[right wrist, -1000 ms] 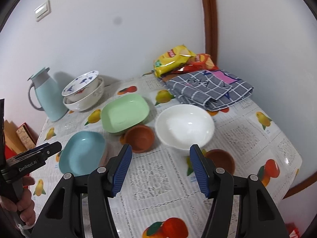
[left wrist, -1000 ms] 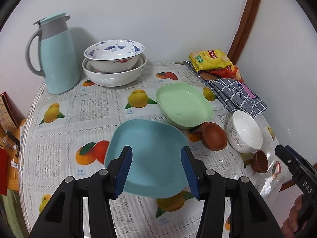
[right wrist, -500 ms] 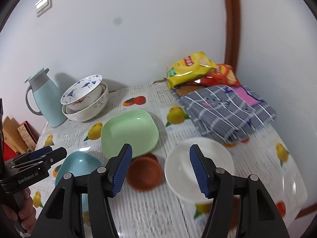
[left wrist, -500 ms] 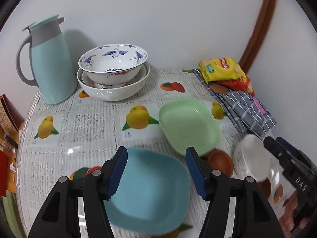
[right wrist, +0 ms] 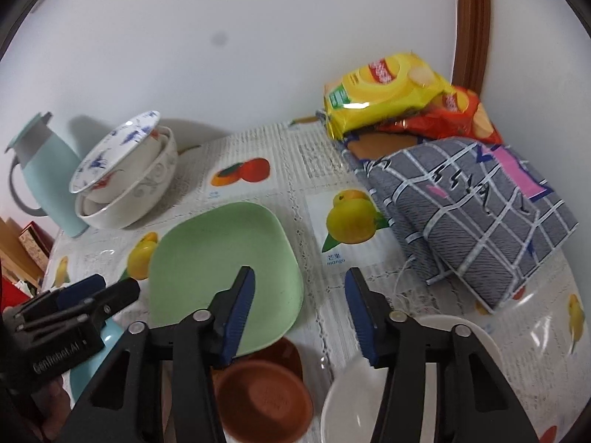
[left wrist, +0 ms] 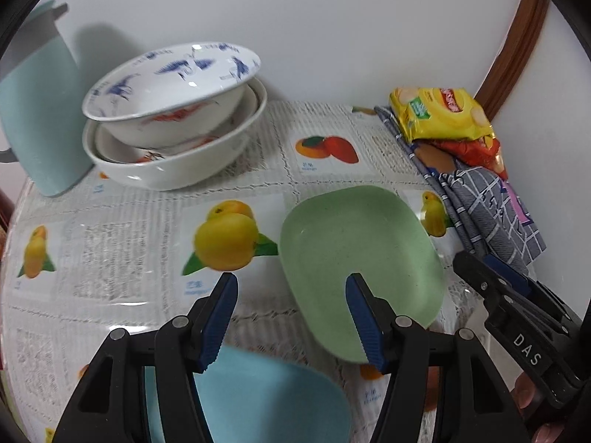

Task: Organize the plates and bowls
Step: 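Move both grippers to the light green plate and close on its rim, then lift the light green plate with both grippers toward the light blue plate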

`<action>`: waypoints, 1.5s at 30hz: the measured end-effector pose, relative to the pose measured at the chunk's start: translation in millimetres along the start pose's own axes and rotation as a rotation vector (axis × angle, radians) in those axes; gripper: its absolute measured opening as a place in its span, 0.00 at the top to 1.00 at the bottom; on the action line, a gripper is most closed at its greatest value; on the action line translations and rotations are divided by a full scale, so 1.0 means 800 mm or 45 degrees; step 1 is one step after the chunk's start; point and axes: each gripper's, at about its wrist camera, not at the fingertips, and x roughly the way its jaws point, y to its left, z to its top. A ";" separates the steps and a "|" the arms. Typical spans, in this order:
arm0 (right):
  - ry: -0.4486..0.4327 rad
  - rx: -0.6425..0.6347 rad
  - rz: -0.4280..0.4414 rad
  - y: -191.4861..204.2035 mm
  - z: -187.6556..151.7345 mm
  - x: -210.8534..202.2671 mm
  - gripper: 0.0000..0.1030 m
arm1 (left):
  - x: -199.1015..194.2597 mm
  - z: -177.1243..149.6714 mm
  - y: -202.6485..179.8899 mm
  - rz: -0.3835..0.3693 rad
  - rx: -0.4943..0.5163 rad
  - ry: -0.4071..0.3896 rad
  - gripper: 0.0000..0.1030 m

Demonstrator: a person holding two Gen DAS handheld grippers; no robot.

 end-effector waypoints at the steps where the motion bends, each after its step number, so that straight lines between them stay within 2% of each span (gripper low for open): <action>1: 0.010 0.004 0.008 0.001 0.003 0.006 0.55 | 0.006 0.001 -0.001 0.001 -0.003 0.010 0.43; 6: 0.020 -0.010 0.003 0.010 0.014 0.023 0.55 | 0.033 0.003 0.002 0.002 -0.011 0.055 0.44; 12: 0.074 -0.016 -0.002 0.014 0.004 0.050 0.55 | 0.046 0.003 0.003 -0.014 -0.009 0.077 0.44; 21: 0.098 -0.027 -0.076 0.021 0.001 0.063 0.55 | 0.058 0.003 0.006 0.003 -0.021 0.079 0.46; 24: 0.111 -0.035 -0.102 0.022 0.000 0.067 0.57 | 0.060 0.001 0.001 0.004 0.000 0.075 0.52; 27: 0.112 -0.036 -0.130 0.022 0.000 0.071 0.62 | 0.063 -0.001 -0.006 0.001 0.017 0.072 0.56; 29: 0.113 -0.031 -0.138 0.020 -0.001 0.072 0.68 | 0.065 -0.002 -0.007 0.007 0.022 0.073 0.67; 30: 0.113 -0.028 -0.137 0.020 -0.002 0.072 0.72 | 0.066 -0.003 -0.007 0.009 0.024 0.074 0.70; 32: 0.114 -0.026 -0.138 0.019 -0.003 0.073 0.83 | 0.069 -0.003 -0.008 0.001 0.030 0.072 0.81; 33: 0.119 -0.022 -0.131 0.019 -0.003 0.074 0.89 | 0.069 -0.003 -0.007 -0.001 0.032 0.072 0.84; 34: 0.121 -0.017 -0.126 0.019 -0.004 0.075 0.89 | 0.069 -0.004 -0.007 0.007 0.032 0.069 0.87; 38: 0.099 -0.005 -0.125 0.019 -0.005 0.071 0.92 | 0.067 -0.004 -0.002 0.006 0.019 0.053 0.88; 45: 0.054 0.052 -0.044 0.014 -0.004 0.058 0.93 | 0.055 0.002 0.006 -0.001 0.006 0.016 0.89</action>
